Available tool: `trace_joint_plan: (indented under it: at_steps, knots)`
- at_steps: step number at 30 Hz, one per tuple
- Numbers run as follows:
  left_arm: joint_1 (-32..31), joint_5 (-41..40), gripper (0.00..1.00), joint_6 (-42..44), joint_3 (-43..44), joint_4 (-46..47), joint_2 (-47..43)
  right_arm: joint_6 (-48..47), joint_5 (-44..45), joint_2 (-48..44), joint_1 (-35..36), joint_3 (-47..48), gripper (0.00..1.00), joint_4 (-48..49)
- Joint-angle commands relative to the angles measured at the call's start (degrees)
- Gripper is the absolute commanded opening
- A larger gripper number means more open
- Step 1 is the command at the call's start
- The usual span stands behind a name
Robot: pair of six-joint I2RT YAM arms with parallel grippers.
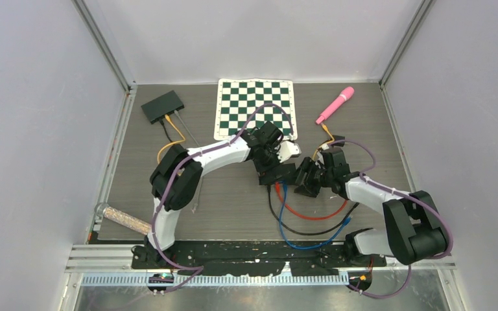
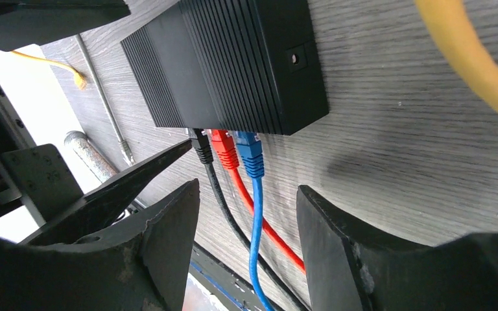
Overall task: Pull the plug from the switch port
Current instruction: Pull the connector from the switch port.
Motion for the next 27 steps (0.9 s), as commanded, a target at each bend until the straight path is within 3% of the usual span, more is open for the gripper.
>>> trace_joint_plan:
  at_steps: [1,15,24,27]
  knots:
    - [-0.4,0.1,0.96,0.2,2.9,-0.3,2.6,2.0,-1.6,1.6,-0.3,-0.7,0.63,5.1]
    - [-0.5,1.0,0.93,-0.8,3.1,0.6,3.0,3.2,-3.0,6.2,-0.3,-1.0,0.63,8.4]
    - [-0.4,2.8,0.8,-1.3,3.2,0.2,4.0,3.1,-2.8,7.9,-0.3,-1.2,0.62,9.3]
    - [-0.4,3.2,0.71,-1.5,2.3,0.9,3.7,3.2,-2.4,8.1,-0.3,-1.2,0.61,9.6]
